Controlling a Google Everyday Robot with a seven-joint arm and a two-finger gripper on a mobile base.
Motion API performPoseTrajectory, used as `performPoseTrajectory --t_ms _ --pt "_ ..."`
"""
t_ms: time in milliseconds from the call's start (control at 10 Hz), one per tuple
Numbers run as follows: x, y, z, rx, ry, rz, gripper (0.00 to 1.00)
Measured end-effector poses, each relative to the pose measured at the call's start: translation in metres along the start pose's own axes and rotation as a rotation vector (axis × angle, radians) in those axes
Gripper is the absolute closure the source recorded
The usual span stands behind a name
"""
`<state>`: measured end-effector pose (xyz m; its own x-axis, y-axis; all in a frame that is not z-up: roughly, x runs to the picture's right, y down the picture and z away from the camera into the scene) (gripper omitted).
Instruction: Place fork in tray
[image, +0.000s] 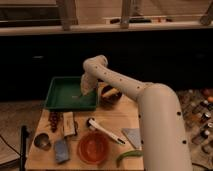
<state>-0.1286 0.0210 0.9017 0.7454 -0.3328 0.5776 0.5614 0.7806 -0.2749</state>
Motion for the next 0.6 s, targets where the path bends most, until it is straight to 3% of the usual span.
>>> performPoseTrajectory --t_ms 300,600 --pt "-0.0053 -0.0042 0.0026 -0.005 -0.012 -0.027 0.98" --pt "-0.0092 -0.0081 0.0035 -0.005 -0.027 -0.042 0.7"
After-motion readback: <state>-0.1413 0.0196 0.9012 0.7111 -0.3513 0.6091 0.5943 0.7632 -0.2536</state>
